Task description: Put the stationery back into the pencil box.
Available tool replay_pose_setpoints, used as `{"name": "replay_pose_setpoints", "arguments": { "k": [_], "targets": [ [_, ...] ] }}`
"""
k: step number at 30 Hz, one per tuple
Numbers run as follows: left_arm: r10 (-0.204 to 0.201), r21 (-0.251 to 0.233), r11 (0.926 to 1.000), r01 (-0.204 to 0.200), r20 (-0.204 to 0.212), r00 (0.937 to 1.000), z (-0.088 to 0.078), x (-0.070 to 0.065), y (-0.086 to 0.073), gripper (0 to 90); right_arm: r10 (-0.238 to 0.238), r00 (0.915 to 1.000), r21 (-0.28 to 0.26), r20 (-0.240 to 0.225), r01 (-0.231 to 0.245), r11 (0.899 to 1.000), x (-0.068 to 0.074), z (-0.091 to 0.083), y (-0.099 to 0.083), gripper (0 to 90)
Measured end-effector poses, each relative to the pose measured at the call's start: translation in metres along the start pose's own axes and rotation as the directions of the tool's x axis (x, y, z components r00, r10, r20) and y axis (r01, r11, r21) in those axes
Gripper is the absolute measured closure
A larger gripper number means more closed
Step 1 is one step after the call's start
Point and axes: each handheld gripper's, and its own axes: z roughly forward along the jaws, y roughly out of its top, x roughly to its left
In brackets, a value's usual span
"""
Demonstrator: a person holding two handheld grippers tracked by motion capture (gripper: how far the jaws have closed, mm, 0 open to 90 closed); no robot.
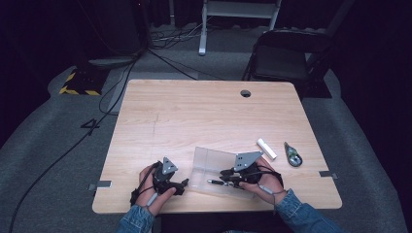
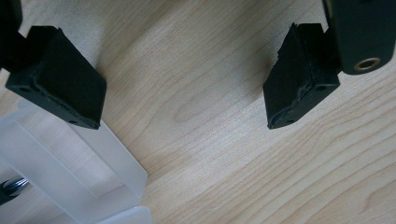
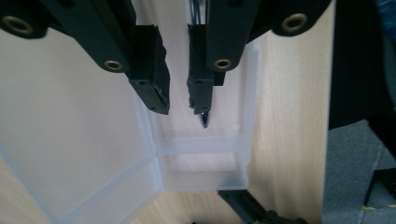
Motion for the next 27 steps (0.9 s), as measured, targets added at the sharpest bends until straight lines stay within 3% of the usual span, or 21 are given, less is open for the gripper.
{"name": "replay_pose_setpoints", "arguments": {
  "k": [10, 12, 18, 24, 27],
  "targets": [
    [0.001, 0.000, 1.0000, -0.001, -0.001, 1.0000, 0.000, 0.000, 0.000, 13.8, 0.046, 0.9972, 0.098, -0.059, -0.040, 0.994, 0.011, 0.000, -0.008, 81.6],
    [0.001, 0.000, 1.0000, -0.001, -0.001, 1.0000, 0.000, 0.000, 0.000, 13.8, 0.053, 0.9972, 0.137, -0.053, -0.045, 0.990, 0.011, 0.001, -0.011, 81.9],
    [-0.003, 0.000, 1.0000, 0.003, 0.000, 1.0000, 0.000, 0.000, 0.000, 13.8, 0.063, 0.9971, 0.179, -0.043, -0.055, 0.982, 0.011, 0.004, -0.015, 81.3],
    [0.001, 0.000, 1.0000, -0.001, -0.001, 1.0000, 0.000, 0.000, 0.000, 13.8, 0.064, 0.9979, 0.166, -0.008, -0.062, 0.984, 0.008, 0.003, -0.017, 63.8],
    [-0.008, -0.001, 1.0000, 0.008, 0.004, 1.0000, 0.000, 0.000, 0.000, 13.8, 0.068, 0.9977, 0.163, -0.004, -0.066, 0.984, 0.007, 0.003, -0.018, 60.9]
  ]
}}
